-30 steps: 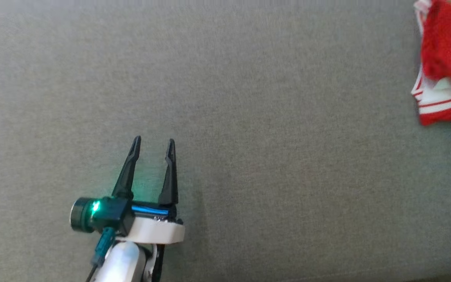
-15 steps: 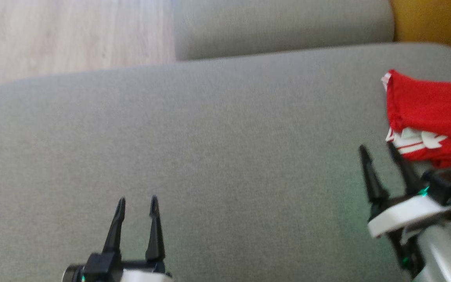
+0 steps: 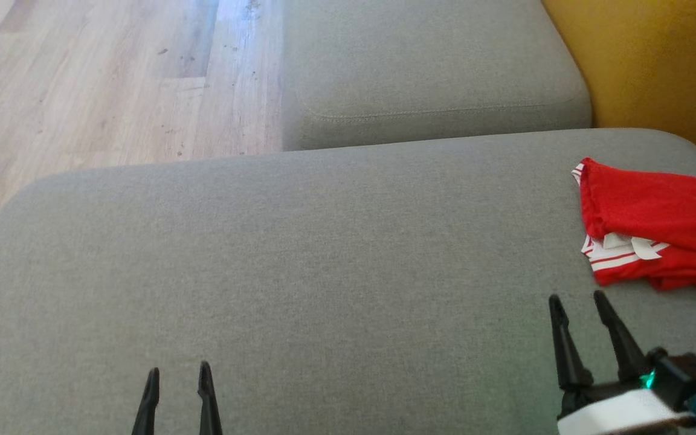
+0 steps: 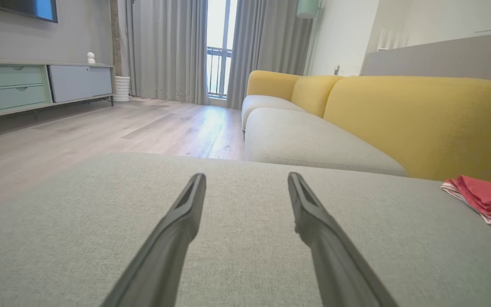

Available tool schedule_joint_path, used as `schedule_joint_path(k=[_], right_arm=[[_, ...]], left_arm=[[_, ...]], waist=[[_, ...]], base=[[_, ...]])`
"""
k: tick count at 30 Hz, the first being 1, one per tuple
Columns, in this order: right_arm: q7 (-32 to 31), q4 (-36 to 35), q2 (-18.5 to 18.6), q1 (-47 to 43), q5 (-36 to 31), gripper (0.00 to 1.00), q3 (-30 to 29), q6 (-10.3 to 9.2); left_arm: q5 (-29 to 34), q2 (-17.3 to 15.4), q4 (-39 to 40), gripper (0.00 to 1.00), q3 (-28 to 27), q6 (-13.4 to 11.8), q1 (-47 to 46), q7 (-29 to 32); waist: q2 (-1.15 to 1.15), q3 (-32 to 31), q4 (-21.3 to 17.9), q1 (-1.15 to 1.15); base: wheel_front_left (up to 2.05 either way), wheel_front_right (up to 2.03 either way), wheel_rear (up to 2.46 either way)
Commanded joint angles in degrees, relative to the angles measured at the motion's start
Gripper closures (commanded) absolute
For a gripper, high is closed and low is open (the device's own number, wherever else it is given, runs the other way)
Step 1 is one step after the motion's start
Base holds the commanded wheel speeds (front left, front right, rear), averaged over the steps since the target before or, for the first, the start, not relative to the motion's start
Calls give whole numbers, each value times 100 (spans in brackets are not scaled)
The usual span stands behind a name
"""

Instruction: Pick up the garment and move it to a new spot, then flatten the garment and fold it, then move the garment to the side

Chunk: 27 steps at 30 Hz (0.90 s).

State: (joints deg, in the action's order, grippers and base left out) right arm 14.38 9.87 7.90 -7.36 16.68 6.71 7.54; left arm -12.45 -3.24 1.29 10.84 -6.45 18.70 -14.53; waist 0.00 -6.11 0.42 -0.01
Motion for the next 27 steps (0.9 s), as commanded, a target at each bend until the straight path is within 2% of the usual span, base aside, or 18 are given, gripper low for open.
schedule_joint_path(k=[1,12,13,18,27], right_arm=[[61,-223,29,183,-79,0,93,-5],[62,-181,-79,131,-162,0,179,-5],[0,-13,-131,-78,-122,100,49,0],[-26,382,-164,-233,-88,100,57,0],[-150,378,-165,-123,489,100,-11,0]], left_arm=[[65,34,232,0,-239,41,-244,-47],[147,35,203,0,-215,78,-240,-47],[97,-3,41,100,-51,91,41,0],[64,4,-379,100,4,93,77,37],[-562,-34,-431,100,-70,174,-89,142]], waist=[[0,1,-18,1],[0,-40,-157,1],[0,-39,-156,1],[0,-42,-165,1],[0,7,-156,1]], base=[[0,0,0],[0,0,0],[0,0,0],[0,0,0],[0,0,0]])
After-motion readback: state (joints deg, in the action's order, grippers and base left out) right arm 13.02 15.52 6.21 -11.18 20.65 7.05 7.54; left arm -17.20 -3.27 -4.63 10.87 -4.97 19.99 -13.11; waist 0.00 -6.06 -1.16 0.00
